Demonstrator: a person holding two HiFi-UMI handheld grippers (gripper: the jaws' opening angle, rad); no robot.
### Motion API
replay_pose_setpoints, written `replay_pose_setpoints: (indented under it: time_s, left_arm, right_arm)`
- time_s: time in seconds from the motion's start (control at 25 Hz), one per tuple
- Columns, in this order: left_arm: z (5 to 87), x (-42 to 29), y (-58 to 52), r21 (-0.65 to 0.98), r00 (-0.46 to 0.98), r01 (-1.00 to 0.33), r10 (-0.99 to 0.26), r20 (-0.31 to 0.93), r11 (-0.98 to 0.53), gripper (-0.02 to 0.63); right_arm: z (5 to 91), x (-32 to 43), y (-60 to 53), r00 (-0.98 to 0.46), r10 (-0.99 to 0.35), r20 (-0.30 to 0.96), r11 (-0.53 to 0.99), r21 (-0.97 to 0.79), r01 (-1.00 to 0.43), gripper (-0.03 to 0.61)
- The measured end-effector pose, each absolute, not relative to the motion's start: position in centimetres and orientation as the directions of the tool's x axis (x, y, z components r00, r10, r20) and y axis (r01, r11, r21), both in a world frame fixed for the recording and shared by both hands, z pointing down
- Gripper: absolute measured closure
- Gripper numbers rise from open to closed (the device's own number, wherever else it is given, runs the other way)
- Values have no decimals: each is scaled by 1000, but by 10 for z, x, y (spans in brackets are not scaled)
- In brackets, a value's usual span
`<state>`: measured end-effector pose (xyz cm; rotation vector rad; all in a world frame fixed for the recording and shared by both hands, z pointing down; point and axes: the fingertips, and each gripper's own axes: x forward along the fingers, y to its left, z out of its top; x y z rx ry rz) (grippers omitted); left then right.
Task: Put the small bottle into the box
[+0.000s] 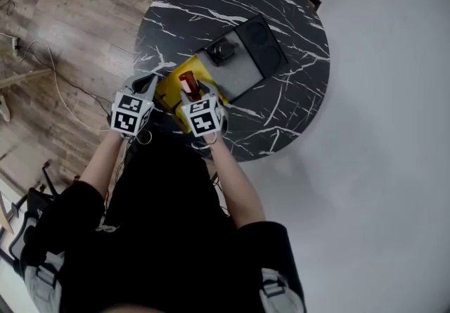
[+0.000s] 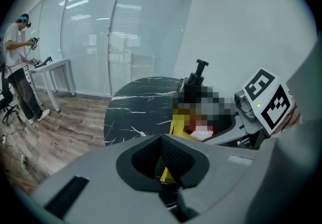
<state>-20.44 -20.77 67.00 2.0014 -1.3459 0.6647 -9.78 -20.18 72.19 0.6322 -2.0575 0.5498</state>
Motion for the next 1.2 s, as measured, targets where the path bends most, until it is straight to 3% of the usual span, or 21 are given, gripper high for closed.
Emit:
replay_pose_setpoints:
  time_s: [0.8,1.2]
  left_arm:
    - [665,-205,-192,210,340,-938,-618,709,-276,614]
    - [655,-199,-182,199,334,-940,-628,703,-277,614]
  right_arm:
    - [745,-94,-186,-389,-145,910,794,-128,-595,365]
    - [720,-101,-184,-475,-198,857,788,-149,-597,339]
